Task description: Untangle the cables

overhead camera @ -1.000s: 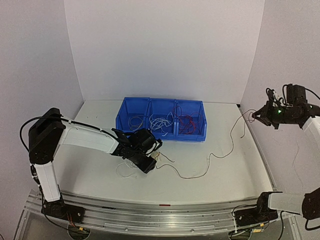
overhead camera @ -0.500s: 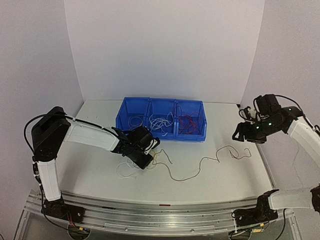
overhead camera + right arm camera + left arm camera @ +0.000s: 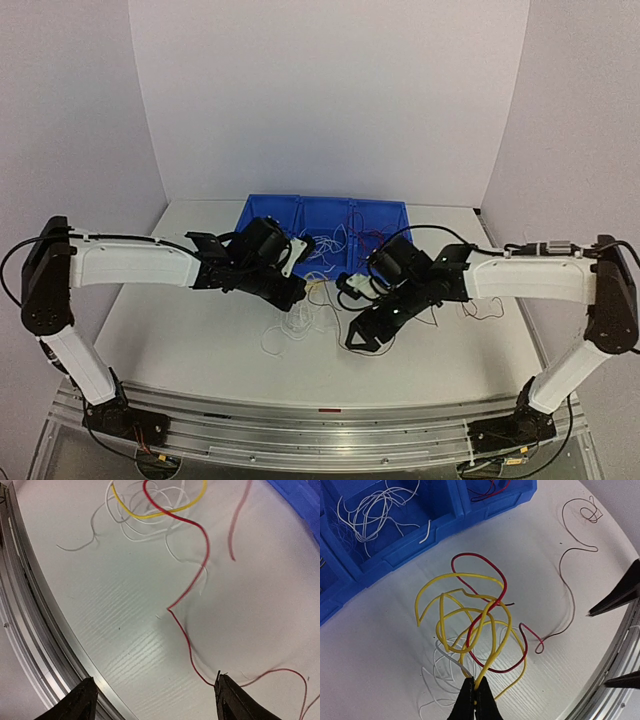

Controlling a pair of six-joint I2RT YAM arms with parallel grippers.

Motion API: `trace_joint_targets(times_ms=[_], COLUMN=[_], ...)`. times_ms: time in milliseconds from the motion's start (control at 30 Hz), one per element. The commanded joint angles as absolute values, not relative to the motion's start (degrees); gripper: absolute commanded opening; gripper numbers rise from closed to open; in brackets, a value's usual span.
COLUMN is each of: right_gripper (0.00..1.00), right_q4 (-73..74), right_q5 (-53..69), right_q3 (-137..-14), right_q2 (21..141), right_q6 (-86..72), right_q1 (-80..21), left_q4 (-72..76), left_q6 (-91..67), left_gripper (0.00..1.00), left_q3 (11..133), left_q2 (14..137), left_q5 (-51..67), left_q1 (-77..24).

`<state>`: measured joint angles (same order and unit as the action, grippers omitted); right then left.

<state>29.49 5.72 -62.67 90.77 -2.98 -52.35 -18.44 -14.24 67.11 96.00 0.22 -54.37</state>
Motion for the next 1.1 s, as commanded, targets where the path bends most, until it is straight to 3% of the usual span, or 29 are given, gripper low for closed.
trace_joint_targets(times_ms=[0,167,533,633,700,933,1067], right_gripper=[0.75,0.7,0.52,0.16,0.0,0.0,0.0], right_q4=[18.9,7.3,2.3,1.9,1.9,4.6,18.0], right_q5=[8.3,7.4,-2.8,-4.7,-7.0,-20.2,-30.8], right_q3=[-65.8,-63.6,-60.9,-60.9,-60.3,-51.5,-49.2], right_q2=[97.1,100.6,99.2,99.5,99.1,88.9,79.7], right_q6=[-3.9,-6.6,-7.8,-8.6,-9.6,-18.1,-22.9], right_q1=[-53.1,-53.9,-53.9,-53.9,-53.9,-50.6,-45.3], left_q4=[-17.8,-16.9,-16.3,-15.8,-15.3,-17.7,-28.9], left_q6=[-18.2,-19.4,-20.0,-20.2,-20.4,-24.1,-33.2], left_gripper=[0.0,0.0,0.0,0.0,0.0,0.0,0.0], left_q3=[66.6,65.6,63.5,63.0,62.4,60.2,61.9], left_q2=[91.4,89.2,87.4,86.8,85.9,82.7,83.4], left_q5=[4.8,6.3,5.5,5.5,5.1,-5.5,-19.6], left_q1=[-54.7,-55.1,-55.2,-55.2,-55.2,-55.2,-53.4])
